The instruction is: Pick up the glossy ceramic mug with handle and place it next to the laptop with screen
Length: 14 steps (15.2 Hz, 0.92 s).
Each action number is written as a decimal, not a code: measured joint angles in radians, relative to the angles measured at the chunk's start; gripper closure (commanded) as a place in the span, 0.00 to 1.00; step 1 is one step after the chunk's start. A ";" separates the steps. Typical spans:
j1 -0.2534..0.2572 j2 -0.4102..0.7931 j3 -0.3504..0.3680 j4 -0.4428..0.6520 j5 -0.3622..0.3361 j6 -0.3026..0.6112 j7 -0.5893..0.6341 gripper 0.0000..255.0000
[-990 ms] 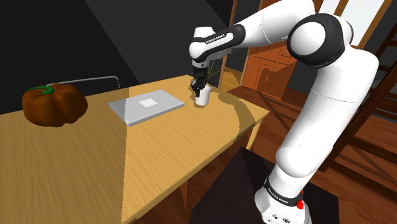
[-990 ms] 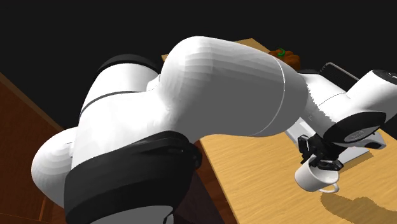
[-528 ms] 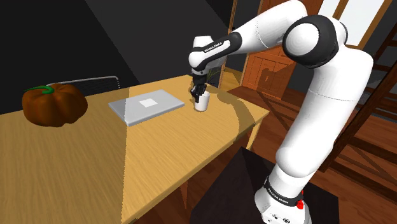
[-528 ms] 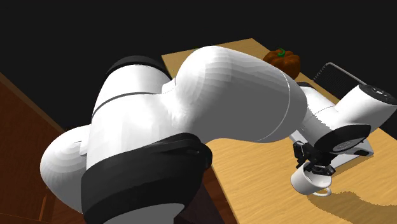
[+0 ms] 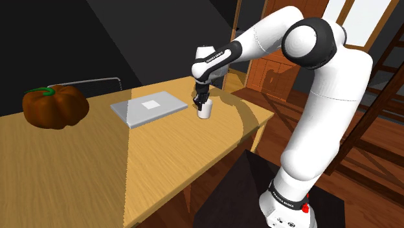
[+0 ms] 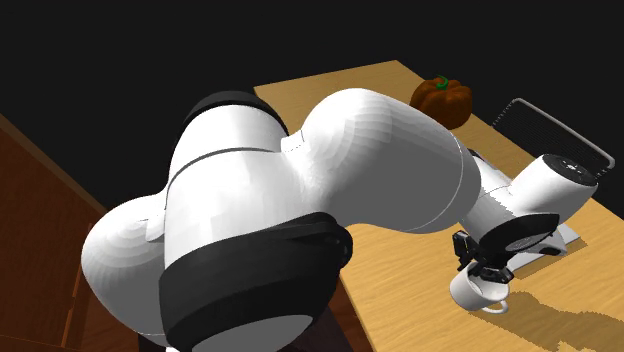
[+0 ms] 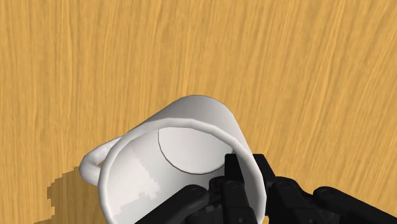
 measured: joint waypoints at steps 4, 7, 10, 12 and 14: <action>0.000 0.005 0.000 -0.008 -0.001 0.014 0.002 1.00; 0.000 0.006 0.000 -0.008 -0.001 0.014 0.002 1.00; 0.001 0.006 0.000 -0.008 -0.001 0.015 0.002 0.00; 0.001 0.006 0.000 -0.008 -0.001 0.015 0.002 0.00; 0.001 0.006 0.000 -0.008 -0.001 0.015 0.002 0.00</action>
